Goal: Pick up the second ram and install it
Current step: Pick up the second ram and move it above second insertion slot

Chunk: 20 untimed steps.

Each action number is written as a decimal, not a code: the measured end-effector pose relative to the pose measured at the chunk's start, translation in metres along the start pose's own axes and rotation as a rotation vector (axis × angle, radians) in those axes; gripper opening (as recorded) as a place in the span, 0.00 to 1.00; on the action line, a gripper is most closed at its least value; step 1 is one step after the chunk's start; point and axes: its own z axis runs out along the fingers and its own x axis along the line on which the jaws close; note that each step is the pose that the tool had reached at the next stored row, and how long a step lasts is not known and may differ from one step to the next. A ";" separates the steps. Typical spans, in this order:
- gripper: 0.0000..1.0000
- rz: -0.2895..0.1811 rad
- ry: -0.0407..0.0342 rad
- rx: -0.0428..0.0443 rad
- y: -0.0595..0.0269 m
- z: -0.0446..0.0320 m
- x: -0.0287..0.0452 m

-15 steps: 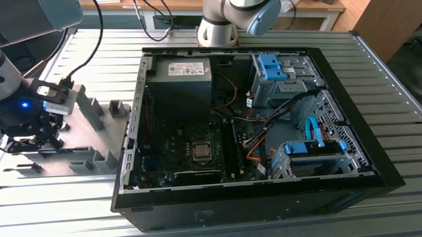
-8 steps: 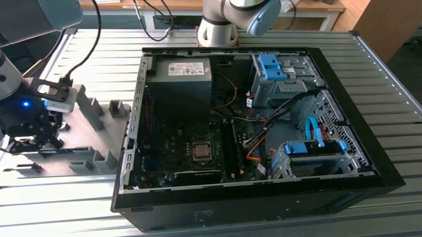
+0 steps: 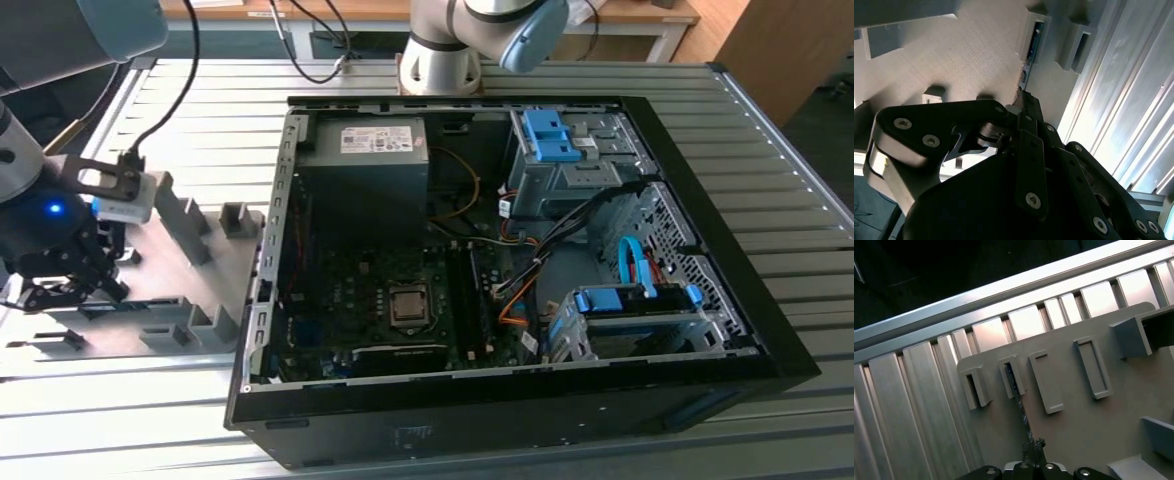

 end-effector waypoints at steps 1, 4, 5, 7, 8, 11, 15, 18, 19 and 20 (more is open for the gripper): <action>0.10 -0.008 0.0000 0.0001 0.0000 0.0000 0.0000; 0.10 -0.034 0.0000 0.0002 0.0000 0.0000 0.0000; 0.10 -0.043 -0.0001 0.0003 0.0000 0.0000 0.0000; 0.10 -0.060 -0.0001 0.0005 0.0000 0.0000 0.0000; 0.10 -0.068 -0.0002 0.0006 0.0000 0.0001 0.0000; 0.10 -0.093 -0.0002 0.0007 0.0000 0.0001 0.0000; 0.10 -0.126 -0.0003 0.0010 0.0000 0.0001 0.0000; 0.10 -0.150 -0.0003 0.0012 0.0000 0.0000 0.0000; 0.10 -0.158 -0.0003 0.0013 0.0000 0.0001 0.0000; 0.10 -0.166 -0.0003 0.0013 0.0000 0.0001 0.0000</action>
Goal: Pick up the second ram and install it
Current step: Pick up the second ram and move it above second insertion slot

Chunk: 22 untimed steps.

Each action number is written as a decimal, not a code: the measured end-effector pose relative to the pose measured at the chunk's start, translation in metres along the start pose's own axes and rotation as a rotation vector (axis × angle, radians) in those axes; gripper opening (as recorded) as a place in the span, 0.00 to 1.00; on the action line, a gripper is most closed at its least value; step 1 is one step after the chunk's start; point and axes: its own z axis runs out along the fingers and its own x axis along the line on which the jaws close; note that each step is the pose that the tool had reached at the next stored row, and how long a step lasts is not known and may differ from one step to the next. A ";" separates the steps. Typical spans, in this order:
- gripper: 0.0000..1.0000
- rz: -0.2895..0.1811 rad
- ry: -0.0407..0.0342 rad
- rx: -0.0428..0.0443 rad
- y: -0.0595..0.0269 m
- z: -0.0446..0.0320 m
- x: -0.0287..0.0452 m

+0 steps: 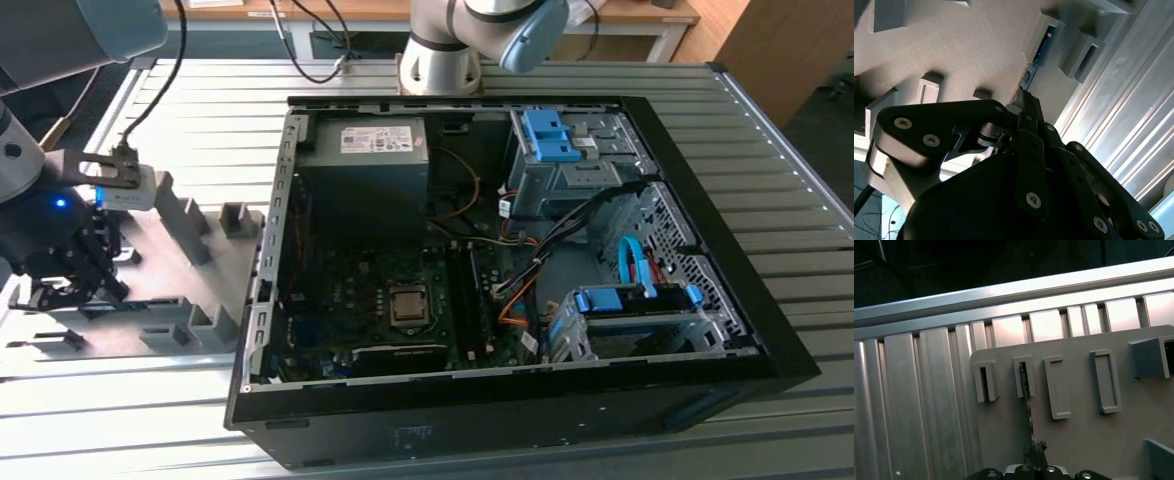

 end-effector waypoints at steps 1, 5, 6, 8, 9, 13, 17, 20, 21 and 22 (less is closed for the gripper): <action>0.10 -0.008 0.0000 0.0001 0.0000 0.0000 0.0000; 0.10 -0.040 -0.0001 0.0003 0.0000 0.0000 0.0000; 0.10 -0.048 -0.0002 0.0004 0.0000 0.0000 0.0000; 0.10 -0.087 -0.0002 0.0007 0.0000 0.0000 0.0000; 0.10 -0.094 -0.0003 0.0008 0.0000 0.0000 0.0000; 0.10 -0.123 -0.0003 0.0009 0.0000 0.0000 0.0000; 0.10 -0.149 -0.0004 0.0012 0.0000 0.0000 0.0000; 0.10 -0.167 -0.0004 0.0013 0.0000 0.0000 0.0000; 0.10 -0.173 -0.0004 0.0014 0.0000 0.0000 0.0000; 0.10 -0.179 -0.0005 0.0014 0.0000 0.0000 0.0000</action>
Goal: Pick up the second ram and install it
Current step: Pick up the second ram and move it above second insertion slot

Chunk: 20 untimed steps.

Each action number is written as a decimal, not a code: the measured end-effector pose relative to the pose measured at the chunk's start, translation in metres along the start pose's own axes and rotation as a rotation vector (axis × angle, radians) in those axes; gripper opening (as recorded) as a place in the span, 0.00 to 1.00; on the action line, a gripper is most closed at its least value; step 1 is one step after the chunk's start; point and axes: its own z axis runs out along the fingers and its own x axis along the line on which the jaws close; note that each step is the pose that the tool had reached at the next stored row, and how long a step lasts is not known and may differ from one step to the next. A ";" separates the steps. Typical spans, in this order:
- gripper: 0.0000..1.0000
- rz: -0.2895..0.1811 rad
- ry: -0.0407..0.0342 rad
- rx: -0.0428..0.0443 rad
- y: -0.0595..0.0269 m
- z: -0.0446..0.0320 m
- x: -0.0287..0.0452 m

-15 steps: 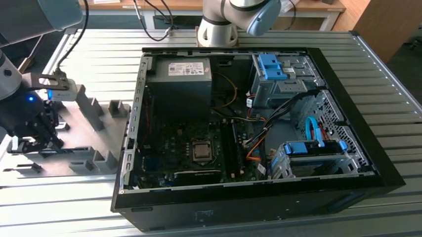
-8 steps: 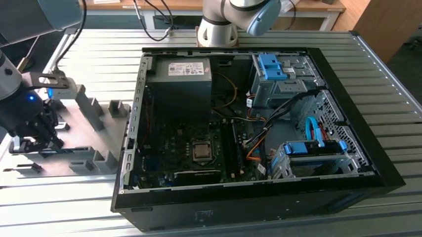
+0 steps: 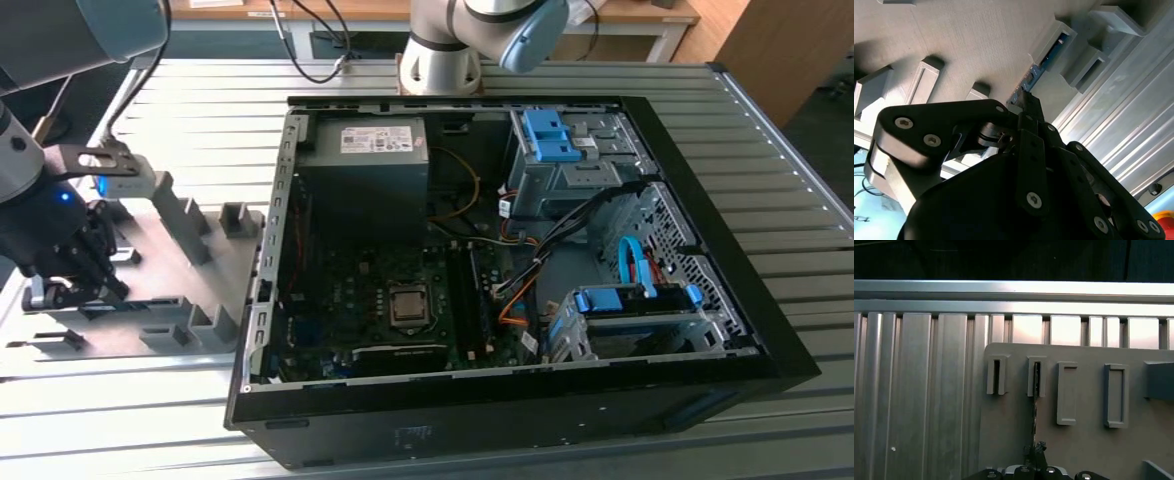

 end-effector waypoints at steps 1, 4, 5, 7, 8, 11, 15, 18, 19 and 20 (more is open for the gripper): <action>0.10 -0.006 0.0000 0.0001 0.0000 0.0000 0.0000; 0.10 -0.023 0.0000 0.0001 0.0000 0.0000 0.0000; 0.10 -0.029 0.0000 0.0002 0.0000 0.0000 0.0000; 0.10 -0.041 0.0000 0.0003 0.0000 0.0000 0.0000; 0.10 -0.047 -0.0001 0.0004 0.0000 0.0000 0.0000; 0.10 -0.066 -0.0001 0.0005 0.0000 0.0000 0.0000; 0.10 -0.090 -0.0001 0.0007 0.0000 0.0000 0.0000; 0.10 -0.107 -0.0002 0.0009 0.0000 0.0000 0.0000; 0.10 -0.113 -0.0002 0.0009 0.0000 0.0000 0.0000; 0.10 -0.119 -0.0002 0.0009 0.0000 0.0000 0.0000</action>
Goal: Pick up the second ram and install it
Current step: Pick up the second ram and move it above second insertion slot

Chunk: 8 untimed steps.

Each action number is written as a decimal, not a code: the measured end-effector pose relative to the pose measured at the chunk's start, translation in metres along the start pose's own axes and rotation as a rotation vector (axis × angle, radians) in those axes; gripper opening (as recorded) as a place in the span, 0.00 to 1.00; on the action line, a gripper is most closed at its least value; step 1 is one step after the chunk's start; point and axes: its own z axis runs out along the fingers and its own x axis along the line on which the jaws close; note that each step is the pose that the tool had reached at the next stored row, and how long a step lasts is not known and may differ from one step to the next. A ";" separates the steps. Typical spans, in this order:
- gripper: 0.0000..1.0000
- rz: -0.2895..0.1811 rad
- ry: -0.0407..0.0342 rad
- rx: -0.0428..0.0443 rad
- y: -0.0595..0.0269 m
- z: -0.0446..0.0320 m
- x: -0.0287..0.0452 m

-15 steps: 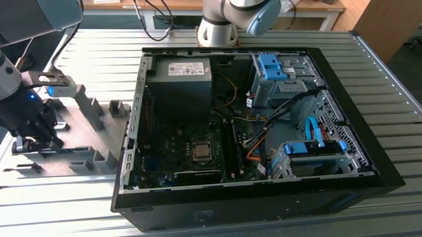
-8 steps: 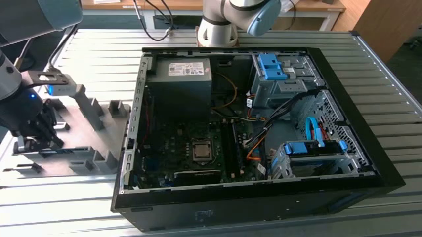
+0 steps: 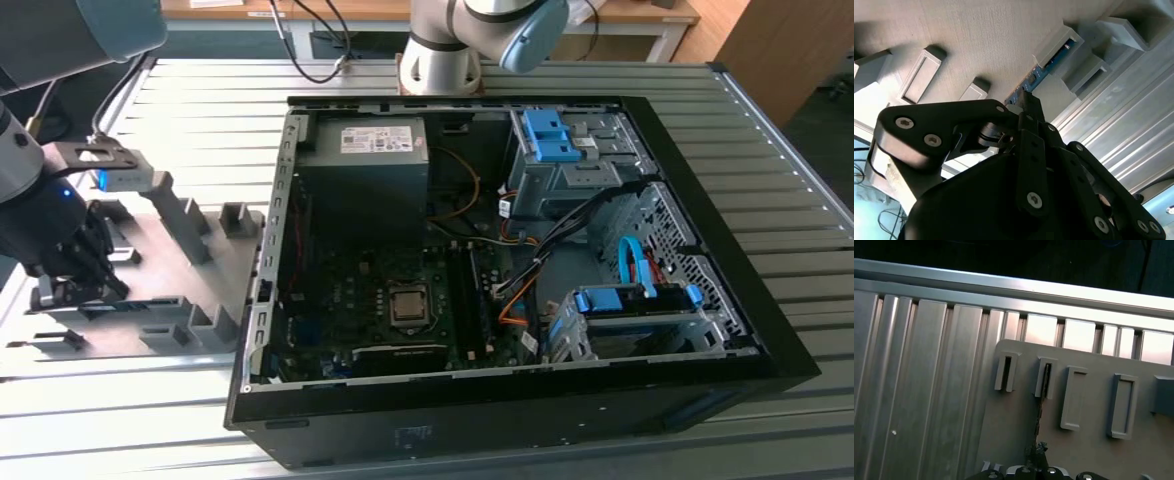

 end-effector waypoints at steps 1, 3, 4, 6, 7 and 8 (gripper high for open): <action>0.10 -0.005 0.0000 0.0000 0.0000 0.0000 0.0000; 0.10 -0.016 -0.0001 0.0001 0.0000 0.0000 0.0000; 0.10 -0.022 -0.0001 0.0001 0.0000 0.0000 0.0000; 0.10 -0.033 -0.0001 0.0002 0.0000 0.0000 0.0000; 0.10 -0.038 -0.0001 0.0003 0.0000 0.0000 0.0000; 0.10 -0.043 -0.0001 0.0003 0.0000 0.0000 0.0000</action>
